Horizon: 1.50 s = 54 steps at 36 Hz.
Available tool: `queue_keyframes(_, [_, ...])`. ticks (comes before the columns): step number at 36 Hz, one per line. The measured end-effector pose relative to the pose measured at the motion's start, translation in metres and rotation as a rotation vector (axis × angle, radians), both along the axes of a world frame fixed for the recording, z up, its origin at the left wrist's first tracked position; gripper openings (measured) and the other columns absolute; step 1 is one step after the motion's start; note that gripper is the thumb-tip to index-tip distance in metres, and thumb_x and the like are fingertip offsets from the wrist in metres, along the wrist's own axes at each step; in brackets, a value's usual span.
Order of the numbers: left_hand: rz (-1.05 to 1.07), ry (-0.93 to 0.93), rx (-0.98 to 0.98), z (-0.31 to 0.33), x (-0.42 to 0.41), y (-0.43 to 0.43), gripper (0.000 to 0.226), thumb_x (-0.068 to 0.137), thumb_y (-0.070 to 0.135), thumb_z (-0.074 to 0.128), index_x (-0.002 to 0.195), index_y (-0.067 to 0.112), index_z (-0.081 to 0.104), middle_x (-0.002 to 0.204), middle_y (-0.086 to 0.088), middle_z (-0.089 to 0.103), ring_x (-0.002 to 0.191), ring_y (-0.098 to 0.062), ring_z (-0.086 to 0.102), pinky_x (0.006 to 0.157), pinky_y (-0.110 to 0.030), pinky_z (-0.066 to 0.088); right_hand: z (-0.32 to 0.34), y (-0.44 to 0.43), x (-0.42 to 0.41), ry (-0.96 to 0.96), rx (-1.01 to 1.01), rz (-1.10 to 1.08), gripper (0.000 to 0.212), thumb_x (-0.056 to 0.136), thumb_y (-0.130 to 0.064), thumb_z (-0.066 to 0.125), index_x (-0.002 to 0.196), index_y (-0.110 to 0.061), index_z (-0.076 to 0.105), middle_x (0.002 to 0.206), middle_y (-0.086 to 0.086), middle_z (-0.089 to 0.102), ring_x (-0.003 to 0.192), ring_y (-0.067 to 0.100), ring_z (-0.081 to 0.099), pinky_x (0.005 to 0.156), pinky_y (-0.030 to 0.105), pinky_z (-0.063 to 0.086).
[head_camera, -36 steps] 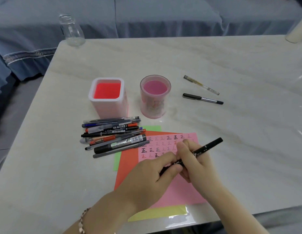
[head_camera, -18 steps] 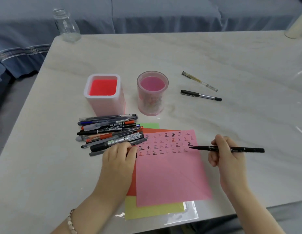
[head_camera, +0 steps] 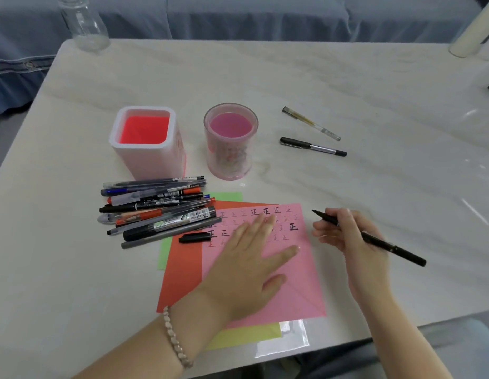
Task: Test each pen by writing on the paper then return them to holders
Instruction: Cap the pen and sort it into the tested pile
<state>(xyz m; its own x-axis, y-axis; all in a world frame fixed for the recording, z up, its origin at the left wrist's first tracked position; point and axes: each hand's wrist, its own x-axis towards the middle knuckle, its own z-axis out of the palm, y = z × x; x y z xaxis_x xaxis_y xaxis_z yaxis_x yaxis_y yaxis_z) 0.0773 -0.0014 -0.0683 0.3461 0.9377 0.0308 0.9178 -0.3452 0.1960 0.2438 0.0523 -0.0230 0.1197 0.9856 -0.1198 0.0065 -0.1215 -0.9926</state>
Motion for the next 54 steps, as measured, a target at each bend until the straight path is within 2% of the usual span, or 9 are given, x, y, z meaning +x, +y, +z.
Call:
queue_keyframes(7, [-0.014,-0.042,-0.005,-0.008,-0.003,0.004,0.044,0.09,0.051,0.034,0.132,0.041,0.046,0.147,-0.017,0.032,0.137,-0.035,0.028,0.109,-0.042,0.013,-0.014,0.011,-0.007,-0.172,0.035,-0.117,0.037,0.088,-0.026,0.059,0.058,-0.005,0.053,0.041,-0.005,0.052,0.043,0.004,0.047,0.049,0.01,0.039])
queue_keyframes(11, [-0.018,-0.083,-0.01,-0.009,-0.003,0.004,0.045,0.089,0.05,0.037,0.131,0.041,0.047,0.149,-0.013,0.032,0.139,-0.034,0.025,0.109,-0.044,0.014,-0.024,0.015,-0.015,-0.238,0.014,-0.16,0.042,0.085,-0.026,0.063,0.054,-0.002,0.049,0.043,0.001,0.045,0.041,0.008,0.04,0.043,0.012,0.033])
queue_keyframes(19, [-0.014,-0.14,-0.029,-0.01,-0.003,0.003,0.045,0.087,0.049,0.04,0.13,0.04,0.05,0.149,-0.012,0.034,0.139,-0.032,0.026,0.11,-0.045,0.014,-0.043,0.012,-0.02,-0.38,0.116,-0.158,0.048,0.086,-0.01,0.058,0.044,-0.018,0.035,0.036,-0.01,0.035,0.041,0.005,0.033,0.045,0.015,0.027])
queue_keyframes(24, [-0.012,-0.152,-0.041,-0.01,-0.003,0.003,0.045,0.087,0.05,0.04,0.131,0.041,0.048,0.15,-0.012,0.032,0.14,-0.032,0.024,0.11,-0.046,0.014,-0.044,0.011,-0.021,-0.384,0.143,-0.137,0.041,0.079,-0.022,0.056,0.044,-0.02,0.035,0.038,-0.01,0.036,0.042,0.006,0.033,0.045,0.016,0.027])
queue_keyframes(32, [-0.02,-0.14,-0.04,-0.009,-0.004,0.002,0.045,0.088,0.049,0.038,0.131,0.041,0.047,0.15,-0.012,0.032,0.14,-0.032,0.023,0.109,-0.046,0.015,-0.041,0.013,-0.021,-0.318,0.115,-0.176,0.04,0.082,-0.019,0.056,0.047,-0.008,0.038,0.043,-0.005,0.036,0.043,0.007,0.032,0.045,0.017,0.028])
queue_keyframes(41, [-0.019,-0.068,-0.045,-0.007,-0.033,-0.007,0.046,0.091,0.052,0.033,0.134,0.043,0.043,0.15,-0.011,0.031,0.14,-0.027,0.016,0.11,-0.044,0.012,-0.034,0.011,-0.024,-0.269,0.08,-0.172,0.042,0.083,-0.02,0.056,0.053,0.003,0.038,0.051,0.013,0.04,0.047,0.013,0.036,0.047,0.021,0.03])
queue_keyframes(47, [0.031,-0.114,-0.024,-0.007,-0.042,-0.014,0.043,0.085,0.043,0.041,0.124,0.035,0.057,0.146,-0.016,0.037,0.138,-0.031,0.023,0.112,-0.04,0.01,-0.027,0.005,-0.033,-0.206,0.03,-0.163,0.039,0.088,-0.01,0.055,0.053,0.0,0.04,0.038,-0.006,0.037,0.04,0.006,0.033,0.043,0.014,0.029])
queue_keyframes(51, [0.051,-0.14,-0.002,-0.011,-0.032,-0.012,0.04,0.086,0.042,0.042,0.119,0.029,0.06,0.147,-0.014,0.036,0.138,-0.039,0.024,0.111,-0.045,0.012,-0.022,0.0,-0.049,-0.174,0.031,-0.115,0.037,0.088,-0.006,0.054,0.053,0.0,0.042,0.035,-0.007,0.035,0.036,0.005,0.032,0.04,0.011,0.028])
queue_keyframes(54, [0.052,-0.147,0.014,-0.013,-0.032,-0.011,0.04,0.087,0.042,0.042,0.121,0.028,0.059,0.148,-0.012,0.035,0.138,-0.039,0.023,0.111,-0.046,0.012,-0.026,0.002,-0.057,-0.157,0.024,-0.104,0.039,0.087,-0.009,0.056,0.052,-0.004,0.04,0.039,-0.003,0.035,0.04,0.009,0.032,0.043,0.018,0.03])
